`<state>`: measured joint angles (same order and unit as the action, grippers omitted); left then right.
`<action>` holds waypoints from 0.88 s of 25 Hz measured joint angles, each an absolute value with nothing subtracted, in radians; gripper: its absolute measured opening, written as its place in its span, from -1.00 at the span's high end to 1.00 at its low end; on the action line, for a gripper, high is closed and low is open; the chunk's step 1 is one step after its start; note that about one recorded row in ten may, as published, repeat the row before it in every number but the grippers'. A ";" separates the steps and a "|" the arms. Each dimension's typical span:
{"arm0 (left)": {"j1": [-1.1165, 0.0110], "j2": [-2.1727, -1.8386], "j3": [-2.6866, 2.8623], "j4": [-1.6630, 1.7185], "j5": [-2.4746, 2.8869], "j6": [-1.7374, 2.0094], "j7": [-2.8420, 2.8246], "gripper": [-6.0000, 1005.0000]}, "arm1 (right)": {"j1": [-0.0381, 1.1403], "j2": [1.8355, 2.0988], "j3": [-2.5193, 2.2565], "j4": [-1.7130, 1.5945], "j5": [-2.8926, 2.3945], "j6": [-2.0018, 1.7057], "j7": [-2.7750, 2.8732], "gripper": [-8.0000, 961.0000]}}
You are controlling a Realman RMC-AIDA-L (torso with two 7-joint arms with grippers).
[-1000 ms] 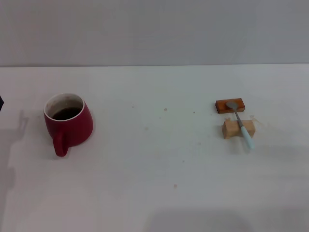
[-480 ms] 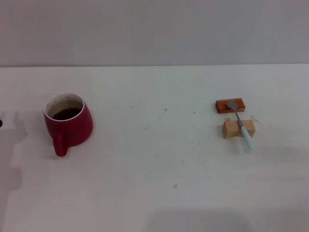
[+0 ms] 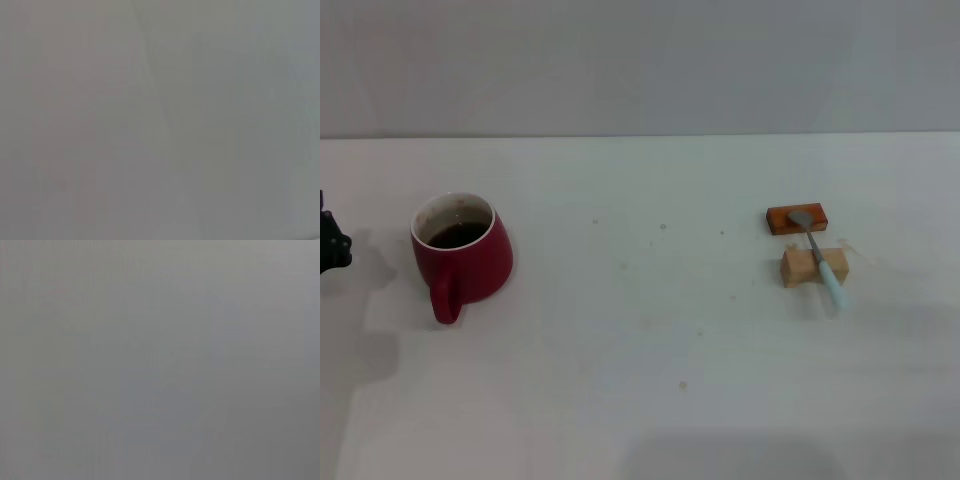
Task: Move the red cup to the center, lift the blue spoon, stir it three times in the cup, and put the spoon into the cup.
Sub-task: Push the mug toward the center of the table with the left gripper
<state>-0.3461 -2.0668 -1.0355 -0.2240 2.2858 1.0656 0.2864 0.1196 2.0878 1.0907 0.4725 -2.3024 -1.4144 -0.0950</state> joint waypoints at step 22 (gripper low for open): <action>-0.428 -2.062 -0.896 -0.157 2.287 0.970 0.564 0.99 | 0.123 2.085 1.091 0.472 -2.302 -1.414 -0.095 -0.48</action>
<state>-0.4282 -2.0618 -0.8964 -0.1574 2.2872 0.9704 0.5645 0.1227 2.0847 1.0907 0.4724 -2.3024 -1.4142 -0.0951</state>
